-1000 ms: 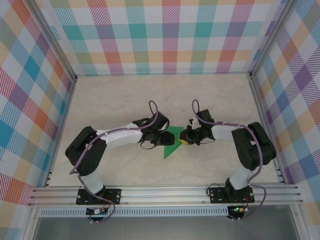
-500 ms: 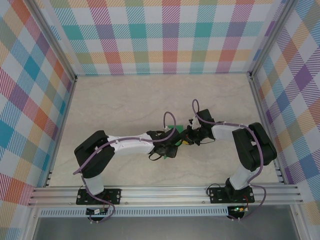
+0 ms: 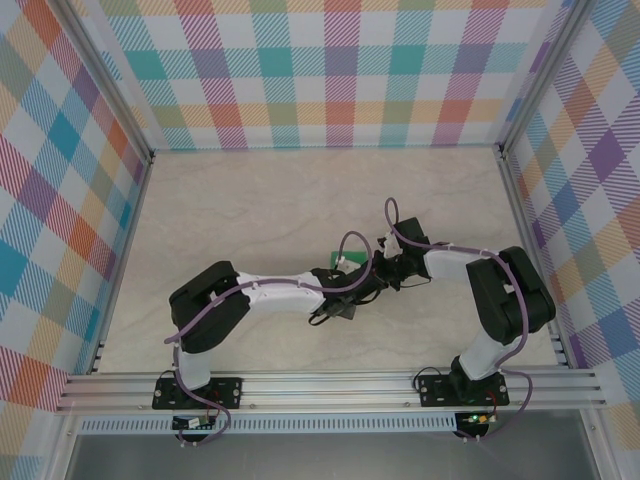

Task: Fold a paper plane with a square sheet of paper (pick it up from the middle)
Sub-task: Fourth fold the wing at the center of the table.

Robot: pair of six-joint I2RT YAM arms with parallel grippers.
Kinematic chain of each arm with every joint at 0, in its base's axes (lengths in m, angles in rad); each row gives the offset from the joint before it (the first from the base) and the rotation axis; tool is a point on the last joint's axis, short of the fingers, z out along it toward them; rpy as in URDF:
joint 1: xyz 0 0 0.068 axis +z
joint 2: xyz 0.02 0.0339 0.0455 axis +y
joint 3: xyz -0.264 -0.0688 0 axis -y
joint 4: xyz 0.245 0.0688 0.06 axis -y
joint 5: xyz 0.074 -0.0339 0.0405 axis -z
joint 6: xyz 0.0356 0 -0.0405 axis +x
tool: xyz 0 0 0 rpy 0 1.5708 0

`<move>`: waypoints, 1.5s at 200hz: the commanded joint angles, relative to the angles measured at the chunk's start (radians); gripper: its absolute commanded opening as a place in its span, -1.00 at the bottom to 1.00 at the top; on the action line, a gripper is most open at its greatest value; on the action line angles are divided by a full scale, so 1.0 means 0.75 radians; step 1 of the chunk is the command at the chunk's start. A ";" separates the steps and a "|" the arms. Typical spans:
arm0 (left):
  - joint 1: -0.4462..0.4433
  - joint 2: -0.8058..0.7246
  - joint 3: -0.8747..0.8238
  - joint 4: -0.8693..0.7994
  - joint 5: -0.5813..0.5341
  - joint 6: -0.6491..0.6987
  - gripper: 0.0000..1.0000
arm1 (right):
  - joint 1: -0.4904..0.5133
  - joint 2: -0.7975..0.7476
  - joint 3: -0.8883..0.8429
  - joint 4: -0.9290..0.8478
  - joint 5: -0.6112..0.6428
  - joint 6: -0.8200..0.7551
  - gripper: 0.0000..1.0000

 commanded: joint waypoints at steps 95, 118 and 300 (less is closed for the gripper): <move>-0.071 0.029 0.020 -0.072 -0.140 -0.030 -0.57 | 0.006 -0.018 0.038 -0.043 -0.012 -0.033 -0.71; -0.071 0.025 0.018 -0.066 -0.150 -0.028 -0.59 | 0.007 -0.016 0.042 -0.052 -0.007 -0.043 -0.71; 0.206 -0.320 -0.418 0.546 0.512 -0.031 -0.90 | 0.000 -0.271 -0.054 -0.028 -0.030 -0.081 -0.41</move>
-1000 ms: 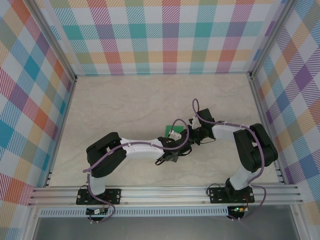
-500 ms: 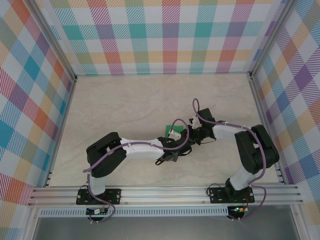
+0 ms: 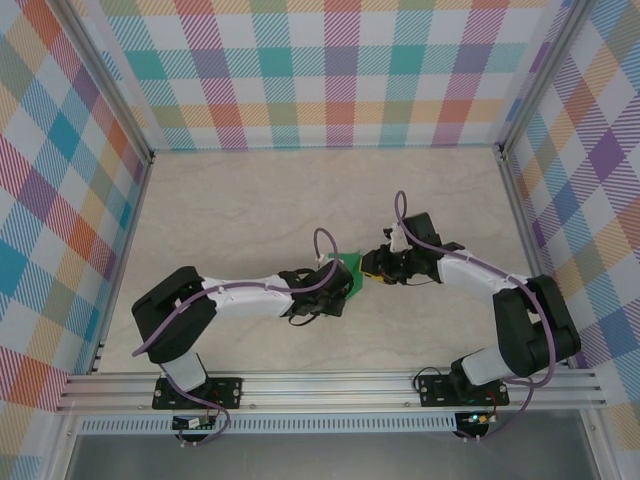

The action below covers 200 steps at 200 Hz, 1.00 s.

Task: Fold a paper plane with a square sheet of paper (pick it up from the middle)
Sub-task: Fourth fold the wing at the center of the table.

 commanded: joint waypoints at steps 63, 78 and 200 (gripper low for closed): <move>0.205 -0.116 -0.291 0.450 0.420 -0.121 -0.90 | 0.092 0.150 0.039 0.148 -0.129 0.011 -0.62; 0.222 -0.142 -0.316 0.482 0.447 -0.133 -0.90 | 0.109 0.182 0.055 0.165 -0.136 0.018 -0.64; 0.326 -0.139 -0.409 0.614 0.557 -0.174 -0.89 | 0.180 0.422 0.176 0.308 -0.231 0.085 -0.71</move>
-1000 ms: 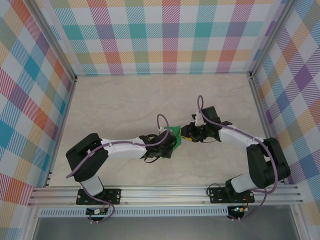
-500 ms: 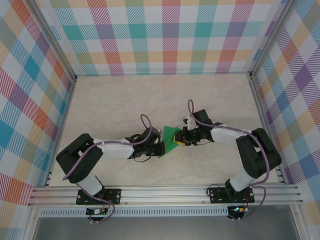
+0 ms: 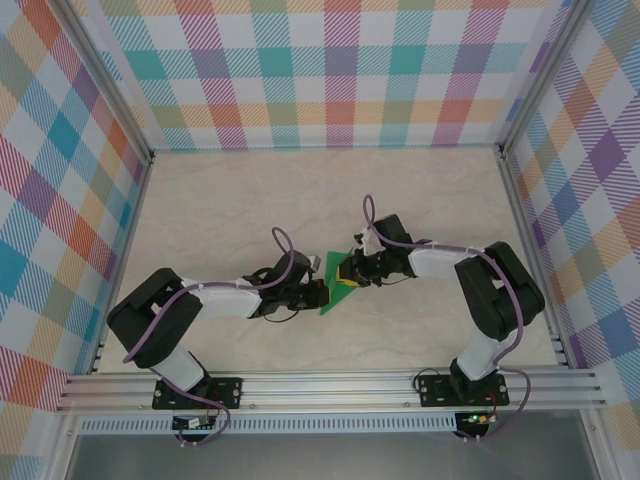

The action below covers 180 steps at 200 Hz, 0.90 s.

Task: Fold a paper plane with a square sheet of paper (pick it up from the middle)
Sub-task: Fourth fold the wing at the center of the table.

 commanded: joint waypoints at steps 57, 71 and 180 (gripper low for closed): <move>0.042 -0.022 -0.047 0.061 0.016 -0.025 -0.76 | 0.022 0.119 0.092 0.047 -0.018 0.035 -0.71; 0.043 -0.032 -0.041 0.026 0.002 -0.003 -0.74 | 0.022 0.132 0.093 0.049 -0.012 0.041 -0.71; 0.042 0.018 -0.013 -0.042 0.072 0.080 -0.86 | 0.022 0.108 0.091 0.007 0.011 0.028 -0.71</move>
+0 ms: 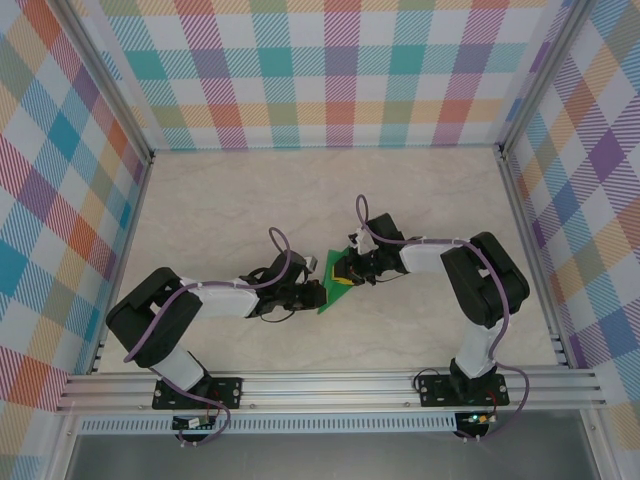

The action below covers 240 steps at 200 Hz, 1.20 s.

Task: Fold a paper plane with a square sheet of paper (pick it up from the middle)
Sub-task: Fourth fold the wing at the center of the table.

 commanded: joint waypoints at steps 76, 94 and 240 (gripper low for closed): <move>0.055 0.040 -0.042 0.110 0.145 -0.027 -0.93 | 0.045 -0.103 -0.030 0.036 -0.019 0.017 -0.70; 0.079 0.058 -0.051 0.164 0.210 -0.041 -0.93 | 0.048 -0.079 -0.024 0.045 -0.016 0.024 -0.69; 0.167 0.165 -0.100 0.383 0.381 -0.118 -0.92 | 0.048 0.037 0.047 0.020 0.056 0.007 -0.65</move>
